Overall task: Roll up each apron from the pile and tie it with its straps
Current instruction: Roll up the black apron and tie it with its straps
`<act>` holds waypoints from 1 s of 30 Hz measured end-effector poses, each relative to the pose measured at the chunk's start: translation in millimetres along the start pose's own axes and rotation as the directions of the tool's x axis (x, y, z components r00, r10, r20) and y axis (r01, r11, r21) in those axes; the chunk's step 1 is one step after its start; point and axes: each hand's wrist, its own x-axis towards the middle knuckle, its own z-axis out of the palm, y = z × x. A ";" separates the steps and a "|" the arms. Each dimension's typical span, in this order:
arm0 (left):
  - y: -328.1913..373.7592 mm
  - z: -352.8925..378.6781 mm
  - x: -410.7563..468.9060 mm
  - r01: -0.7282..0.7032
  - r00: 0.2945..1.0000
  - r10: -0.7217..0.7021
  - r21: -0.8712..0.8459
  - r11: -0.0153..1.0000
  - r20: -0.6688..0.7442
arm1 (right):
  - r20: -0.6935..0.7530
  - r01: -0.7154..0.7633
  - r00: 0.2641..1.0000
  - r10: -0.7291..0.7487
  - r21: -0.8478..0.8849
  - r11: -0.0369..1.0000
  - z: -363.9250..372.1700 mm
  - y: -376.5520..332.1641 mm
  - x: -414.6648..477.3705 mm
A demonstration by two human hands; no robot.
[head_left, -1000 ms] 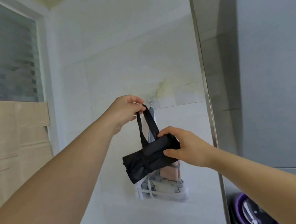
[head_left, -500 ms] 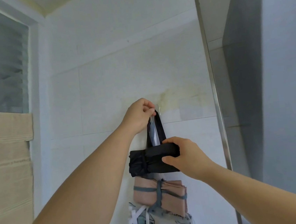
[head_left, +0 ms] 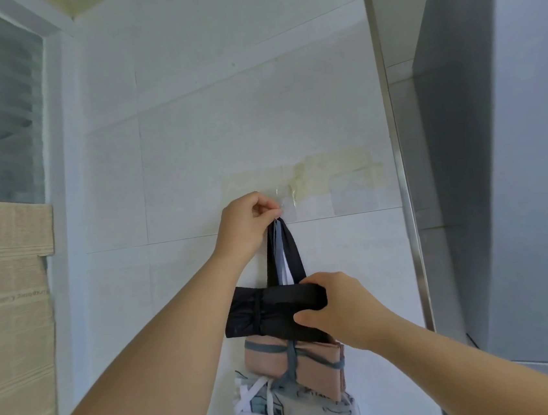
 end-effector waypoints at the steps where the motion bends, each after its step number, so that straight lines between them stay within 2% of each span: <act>1: -1.3 -0.4 -0.3 0.030 1.000 -0.029 -0.029 0.999 0.003 | 0.005 0.003 1.000 -0.003 -0.021 1.000 -0.4 -0.6 -0.6; 4: -4.0 0.0 -6.1 0.070 0.998 -0.070 -0.089 0.994 0.000 | 0.015 0.020 1.000 -0.019 -0.125 0.992 -1.3 -5.9 -3.5; 8: -19.8 -6.6 -40.2 0.156 0.987 -0.155 -0.064 0.986 0.034 | -0.023 0.058 0.998 -0.066 -0.271 0.961 -0.4 -9.2 -8.2; 11: -44.3 -23.5 -79.1 0.300 0.952 -0.295 -0.056 0.952 0.081 | -0.040 0.045 0.998 -0.053 -0.176 0.983 0.8 -7.0 -9.5; 14: -62.0 -38.3 -116.9 0.480 0.863 -0.441 -0.127 0.868 0.247 | -0.084 0.020 0.996 -0.028 -0.103 0.994 5.1 -4.0 -10.0; 17: -72.4 -38.7 -133.9 0.576 0.791 -0.458 -0.240 0.781 0.406 | -0.110 -0.015 0.994 0.012 -0.030 0.999 11.6 -2.7 -11.9; 19: -73.7 -32.1 -136.5 0.607 0.760 -0.453 -0.258 0.752 0.467 | -0.130 -0.044 0.990 0.046 0.016 0.999 13.7 -0.6 -12.8; 24: -73.3 -23.9 -140.0 0.591 0.780 -0.400 -0.359 0.722 0.481 | -0.156 -0.074 0.983 0.095 0.133 0.988 17.5 3.3 -18.4; 27: -71.4 -25.3 -139.4 0.552 0.817 -0.395 -0.366 0.749 0.421 | -0.153 -0.083 0.981 0.117 0.211 0.974 15.7 2.6 -21.1; 30: -72.2 -25.4 -144.9 0.518 0.838 -0.377 -0.357 0.777 0.395 | -0.174 -0.063 0.980 0.100 0.210 0.976 17.1 -0.8 -22.5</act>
